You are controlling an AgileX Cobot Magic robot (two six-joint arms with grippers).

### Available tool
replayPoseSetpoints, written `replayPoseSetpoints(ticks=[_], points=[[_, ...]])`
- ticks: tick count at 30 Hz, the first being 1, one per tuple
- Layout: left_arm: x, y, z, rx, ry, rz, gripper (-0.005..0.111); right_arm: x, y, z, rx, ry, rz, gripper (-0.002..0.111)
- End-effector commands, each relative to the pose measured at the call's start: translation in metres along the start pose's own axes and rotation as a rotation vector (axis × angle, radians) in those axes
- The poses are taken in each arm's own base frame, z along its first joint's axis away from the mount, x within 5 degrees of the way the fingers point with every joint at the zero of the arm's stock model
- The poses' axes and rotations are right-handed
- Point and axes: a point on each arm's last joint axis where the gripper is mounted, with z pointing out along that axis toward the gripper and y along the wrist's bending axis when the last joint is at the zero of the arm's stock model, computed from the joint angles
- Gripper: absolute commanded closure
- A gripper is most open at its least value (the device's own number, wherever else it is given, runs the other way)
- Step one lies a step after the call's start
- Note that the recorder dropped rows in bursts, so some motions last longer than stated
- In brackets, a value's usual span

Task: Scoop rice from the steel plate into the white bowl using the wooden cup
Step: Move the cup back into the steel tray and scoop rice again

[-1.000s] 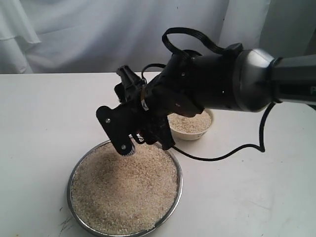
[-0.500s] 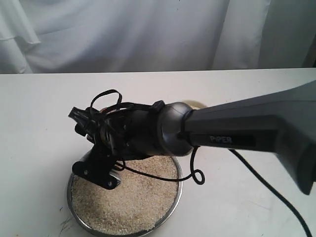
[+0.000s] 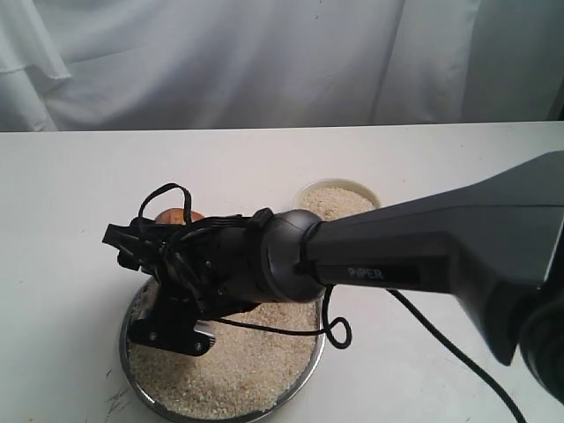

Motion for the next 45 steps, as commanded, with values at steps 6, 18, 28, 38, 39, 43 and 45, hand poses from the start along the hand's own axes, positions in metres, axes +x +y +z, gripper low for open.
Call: replayPoseSetpoints(ticks=[6,18,28,38,39,43,45], points=[[0.0,0.0,0.0,0.003,-0.012,0.001,0.107,-0.017,0.018,0.001,-0.028,-0.064,-0.077,0.108],[0.0,0.0,0.0,0.003,-0.012,0.001,0.107,-0.019,0.025,-0.005,-0.075,-0.112,0.144,0.108],[0.0,0.0,0.0,0.003,-0.012,0.001,0.107,-0.022,0.037,-0.008,-0.196,-0.215,0.242,0.108],[0.0,0.0,0.0,0.003,-0.012,0.001,0.107,-0.016,0.055,-0.008,-0.332,-0.268,0.355,0.108],[0.0,0.0,0.0,0.003,-0.012,0.001,0.107,-0.017,0.056,-0.008,-0.343,-0.282,0.363,0.108],[0.0,0.0,0.0,0.003,-0.012,0.001,0.107,-0.018,0.06,-0.01,-0.381,-0.36,0.423,0.108],[0.0,0.0,0.0,0.003,-0.012,0.001,0.107,-0.018,0.061,-0.011,-0.389,-0.406,0.469,0.108]])
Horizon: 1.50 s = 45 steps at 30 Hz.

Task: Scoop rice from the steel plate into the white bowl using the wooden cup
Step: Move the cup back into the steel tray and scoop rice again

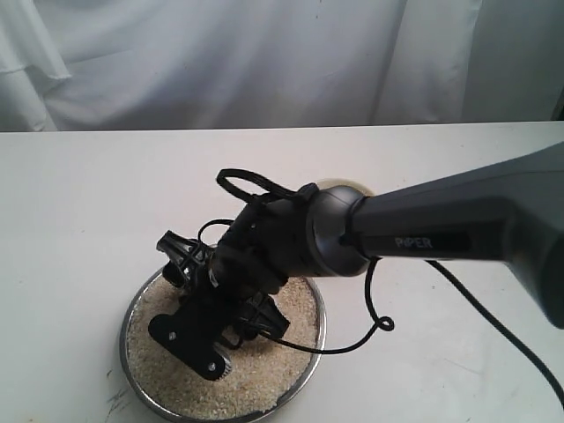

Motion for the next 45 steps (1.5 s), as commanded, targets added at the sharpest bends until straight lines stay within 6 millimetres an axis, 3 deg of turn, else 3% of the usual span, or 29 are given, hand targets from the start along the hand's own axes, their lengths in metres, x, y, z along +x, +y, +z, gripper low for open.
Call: replayPoseSetpoints(ticks=[1,19,32,45], points=[[0.0,0.0,0.0,0.003,-0.012,0.001,0.107,-0.002,0.019,0.007,-0.145,-0.122,0.101,0.108],[0.0,0.0,0.0,0.003,-0.012,0.001,0.107,0.012,0.026,0.004,-0.199,-0.274,0.294,0.108],[0.0,0.0,0.0,0.003,-0.012,0.001,0.107,0.03,0.007,-0.007,-0.154,-0.339,0.429,0.108],[0.0,0.0,0.0,0.003,-0.012,0.001,0.107,0.047,-0.014,-0.034,-0.072,-0.369,0.465,0.108]])
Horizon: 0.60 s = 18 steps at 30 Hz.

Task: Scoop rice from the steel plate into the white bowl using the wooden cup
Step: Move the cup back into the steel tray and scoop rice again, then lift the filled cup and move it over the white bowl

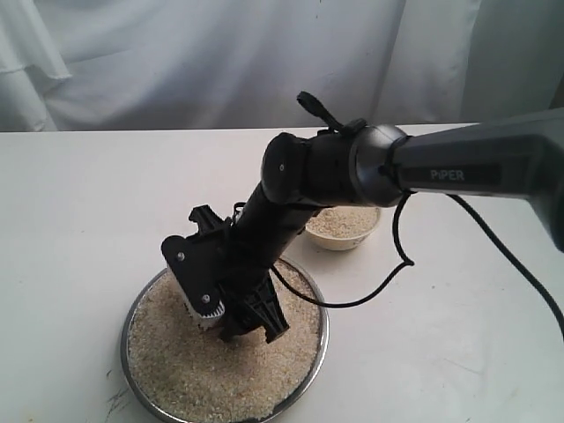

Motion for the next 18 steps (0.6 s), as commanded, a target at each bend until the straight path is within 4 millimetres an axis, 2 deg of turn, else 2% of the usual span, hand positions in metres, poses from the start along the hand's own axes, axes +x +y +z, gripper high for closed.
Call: replayPoseSetpoints(ticks=[1,12,18], points=[[0.0,0.0,0.0,0.003,-0.012,0.001,0.107,-0.001,-0.007,-0.016,0.034,-0.021,0.011,0.108],[0.0,0.0,0.0,0.003,-0.012,0.001,0.107,0.005,-0.01,-0.055,0.045,-0.105,0.095,0.108],[0.0,0.0,0.0,0.003,-0.012,0.001,0.107,0.027,-0.014,-0.08,0.092,-0.11,0.156,0.108]])
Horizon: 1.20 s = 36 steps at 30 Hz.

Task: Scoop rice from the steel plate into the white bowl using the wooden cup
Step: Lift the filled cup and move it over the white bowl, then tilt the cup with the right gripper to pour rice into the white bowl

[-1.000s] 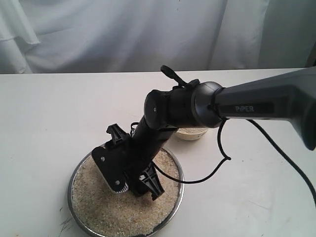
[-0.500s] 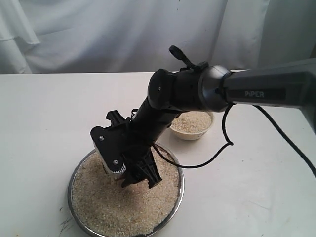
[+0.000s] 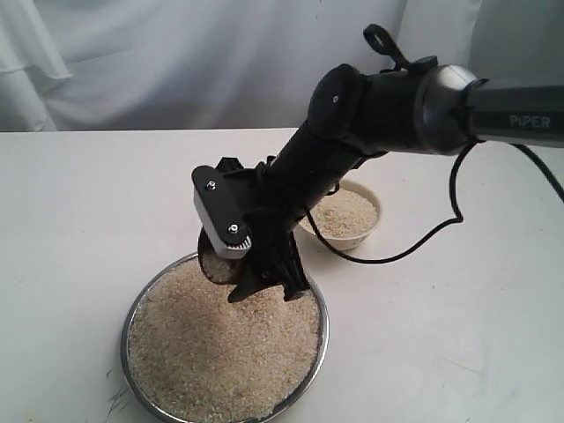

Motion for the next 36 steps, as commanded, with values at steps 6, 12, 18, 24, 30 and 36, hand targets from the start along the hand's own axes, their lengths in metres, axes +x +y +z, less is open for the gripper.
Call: replayPoseSetpoints(ticks=[6,12,18,24,30,36], points=[[0.0,0.0,0.0,0.003,-0.012,0.001,0.107,0.046,-0.019,-0.05,0.179,0.083,0.055,0.108],[0.0,0.0,0.0,0.003,-0.012,0.001,0.107,0.084,-0.026,-0.07,0.286,0.191,0.081,0.108],[0.0,0.0,0.0,0.003,-0.012,0.001,0.107,0.105,-0.032,-0.082,0.373,0.339,0.009,0.108],[0.0,0.0,0.0,0.003,-0.012,0.001,0.107,0.11,-0.037,-0.086,0.421,0.418,-0.058,0.108],[0.0,0.0,0.0,0.003,-0.012,0.001,0.107,0.12,-0.037,-0.077,0.397,0.473,-0.109,0.108],[0.0,0.0,0.0,0.003,-0.012,0.001,0.107,0.128,-0.038,-0.07,0.382,0.534,-0.179,0.108]])
